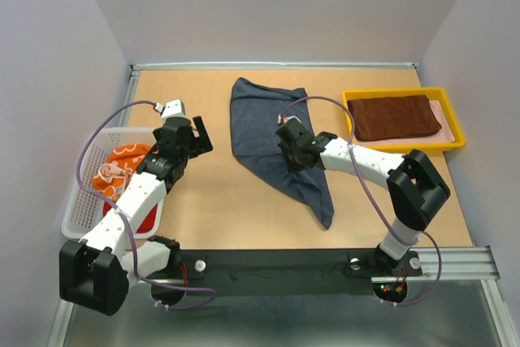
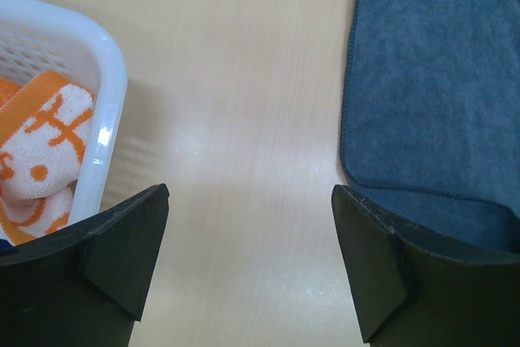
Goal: Fold and stack the towels
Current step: Flatten out the crumpled towel
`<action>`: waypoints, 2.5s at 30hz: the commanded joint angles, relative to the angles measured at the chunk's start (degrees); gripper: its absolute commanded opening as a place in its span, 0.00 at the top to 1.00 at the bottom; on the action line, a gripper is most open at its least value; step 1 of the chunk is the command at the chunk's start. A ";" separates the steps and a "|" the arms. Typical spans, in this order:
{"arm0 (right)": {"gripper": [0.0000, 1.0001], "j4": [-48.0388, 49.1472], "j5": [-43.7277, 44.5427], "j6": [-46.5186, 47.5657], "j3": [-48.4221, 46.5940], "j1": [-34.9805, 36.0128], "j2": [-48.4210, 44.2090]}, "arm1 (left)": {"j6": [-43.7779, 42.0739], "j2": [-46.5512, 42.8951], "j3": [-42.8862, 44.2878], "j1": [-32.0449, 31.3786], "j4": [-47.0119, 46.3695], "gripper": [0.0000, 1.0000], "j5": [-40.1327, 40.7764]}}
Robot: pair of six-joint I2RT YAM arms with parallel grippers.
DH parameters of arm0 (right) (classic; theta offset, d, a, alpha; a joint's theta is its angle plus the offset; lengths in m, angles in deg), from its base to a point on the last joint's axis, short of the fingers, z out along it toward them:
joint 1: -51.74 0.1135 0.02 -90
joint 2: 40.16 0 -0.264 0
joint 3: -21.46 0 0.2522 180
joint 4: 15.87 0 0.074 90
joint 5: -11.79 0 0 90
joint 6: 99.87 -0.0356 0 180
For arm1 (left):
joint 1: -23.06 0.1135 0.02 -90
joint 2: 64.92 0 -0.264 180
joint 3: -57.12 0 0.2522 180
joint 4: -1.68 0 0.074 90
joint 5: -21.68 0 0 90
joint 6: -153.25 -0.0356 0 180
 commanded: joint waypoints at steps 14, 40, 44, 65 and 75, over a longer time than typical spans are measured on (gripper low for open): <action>0.62 0.25 -32.01 -5.02 -10.38 19.89 5.16 | -1.23 0.44 -0.39 0.38 -1.67 0.07 -1.59; 0.65 -3.26 -9.08 -7.13 16.86 -7.95 -20.59 | 21.71 12.36 -0.58 -38.53 8.97 0.36 -14.70; 0.65 -2.12 -8.90 -6.69 18.44 -8.92 -18.83 | 20.92 19.59 1.19 -42.33 9.49 0.41 -16.44; 0.64 -3.87 -10.31 -10.74 23.47 -10.59 -20.84 | 26.54 12.48 -7.96 -44.54 15.82 0.35 -23.06; 0.59 -4.75 -10.48 -4.23 12.03 -10.59 -20.24 | 26.10 12.04 5.31 -40.50 16.53 0.09 -15.49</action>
